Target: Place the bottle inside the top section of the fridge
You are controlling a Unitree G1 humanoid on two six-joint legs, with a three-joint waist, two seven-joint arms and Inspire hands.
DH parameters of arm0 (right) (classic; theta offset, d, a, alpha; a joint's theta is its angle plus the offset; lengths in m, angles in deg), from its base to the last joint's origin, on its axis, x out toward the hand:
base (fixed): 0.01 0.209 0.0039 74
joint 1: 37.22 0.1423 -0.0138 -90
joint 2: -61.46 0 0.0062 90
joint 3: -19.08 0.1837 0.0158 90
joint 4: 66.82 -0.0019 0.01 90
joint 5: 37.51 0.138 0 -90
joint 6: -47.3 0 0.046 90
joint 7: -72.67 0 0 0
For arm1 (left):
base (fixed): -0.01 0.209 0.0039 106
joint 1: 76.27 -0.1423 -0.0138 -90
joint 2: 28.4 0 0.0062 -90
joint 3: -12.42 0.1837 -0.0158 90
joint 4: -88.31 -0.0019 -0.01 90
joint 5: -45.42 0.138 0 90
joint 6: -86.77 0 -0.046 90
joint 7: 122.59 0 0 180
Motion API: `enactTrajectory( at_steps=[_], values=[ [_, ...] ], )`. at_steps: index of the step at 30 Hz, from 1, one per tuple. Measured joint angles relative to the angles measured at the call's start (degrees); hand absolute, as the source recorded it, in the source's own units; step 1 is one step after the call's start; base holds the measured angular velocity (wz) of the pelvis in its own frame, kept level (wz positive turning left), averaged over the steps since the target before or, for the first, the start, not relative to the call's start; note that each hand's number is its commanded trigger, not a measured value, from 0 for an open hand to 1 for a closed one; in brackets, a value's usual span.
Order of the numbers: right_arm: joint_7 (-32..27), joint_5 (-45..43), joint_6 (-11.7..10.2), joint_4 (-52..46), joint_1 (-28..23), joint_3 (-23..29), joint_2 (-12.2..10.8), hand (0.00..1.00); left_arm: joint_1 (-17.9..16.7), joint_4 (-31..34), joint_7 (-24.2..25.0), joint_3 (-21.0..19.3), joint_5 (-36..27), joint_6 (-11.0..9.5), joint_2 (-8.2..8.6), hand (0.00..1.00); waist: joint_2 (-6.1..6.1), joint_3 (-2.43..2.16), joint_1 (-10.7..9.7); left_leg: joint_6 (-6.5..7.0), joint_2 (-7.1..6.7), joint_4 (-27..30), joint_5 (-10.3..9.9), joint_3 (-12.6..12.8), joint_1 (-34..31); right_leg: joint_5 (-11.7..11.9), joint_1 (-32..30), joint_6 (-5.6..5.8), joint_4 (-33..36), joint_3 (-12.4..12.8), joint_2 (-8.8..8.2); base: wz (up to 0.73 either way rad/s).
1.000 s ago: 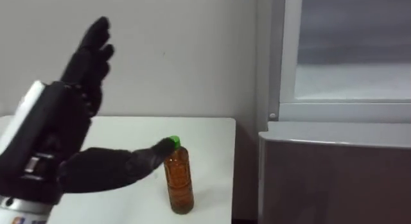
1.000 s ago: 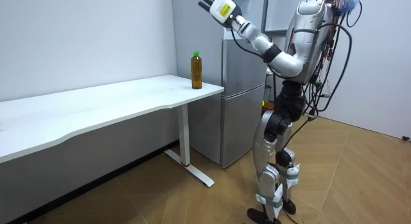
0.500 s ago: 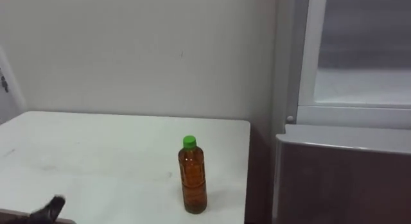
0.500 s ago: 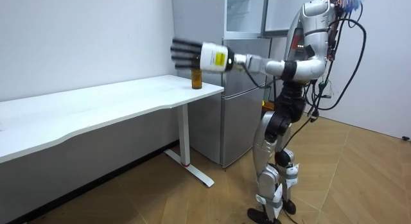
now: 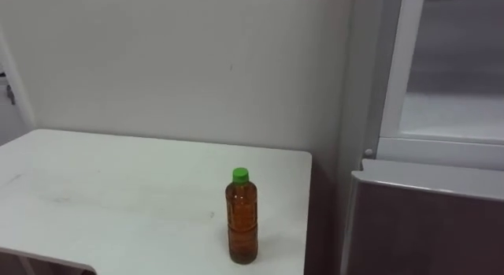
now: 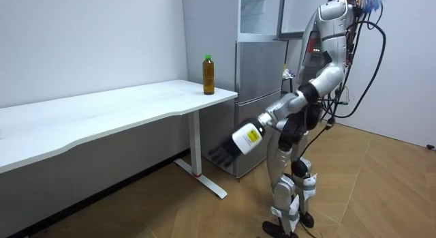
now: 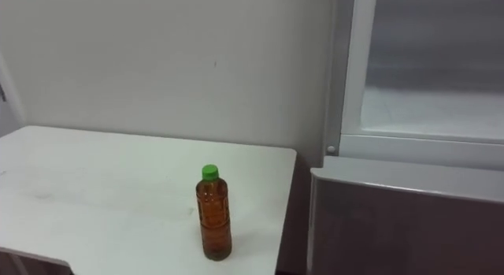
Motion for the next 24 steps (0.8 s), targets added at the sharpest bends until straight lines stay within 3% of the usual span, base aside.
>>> enactTrajectory(
  at_steps=[3,8,17,21,24],
  values=[
    [0.32,-0.13,-0.05,-0.66,-0.19,0.11,-0.17,0.0,0.15,-3.23,-0.14,0.36,0.04,-0.17,0.04,0.0,-0.57,0.08,-0.53,-0.03,0.04,-0.04,-0.05,0.2,0.06,0.0,-0.07,-0.01,-0.03,0.47,0.08,-0.04],
    [0.9,0.25,-0.16,-0.52,-0.55,1.25,-0.17,0.0,0.66,-11.03,-0.05,0.27,0.07,-0.32,-0.19,0.0,-0.22,0.05,-1.3,0.07,0.16,-0.8,-0.45,1.02,1.23,-0.01,0.16,0.02,-0.05,2.17,0.13,-0.15],
    [0.81,1.02,-0.45,-0.36,-0.68,2.08,-0.28,0.0,0.28,-24.75,2.28,1.28,3.23,-0.13,-0.44,0.0,-0.42,0.08,-2.1,0.41,0.15,-0.88,-0.88,2.25,2.08,-0.09,0.77,0.38,-0.11,2.75,-0.02,-0.03],
    [0.46,0.03,-0.44,0.18,0.16,2.26,-0.33,0.0,-0.05,-26.69,4.27,3.24,3.82,0.55,-0.5,0.0,-0.51,0.09,-3.1,0.46,0.09,-0.89,-0.91,2.35,2.09,-0.14,0.71,0.49,-0.16,3.42,0.03,-0.01],
    [0.11,-0.03,-0.42,0.09,0.15,2.2,-0.37,0.0,0.73,-27.05,5.95,5.57,7.92,1.11,-0.48,0.0,-0.52,0.09,-3.28,0.47,0.09,-0.96,-0.92,2.31,2.11,-0.13,0.64,0.5,-0.27,3.79,0.08,0.0]
  ],
)
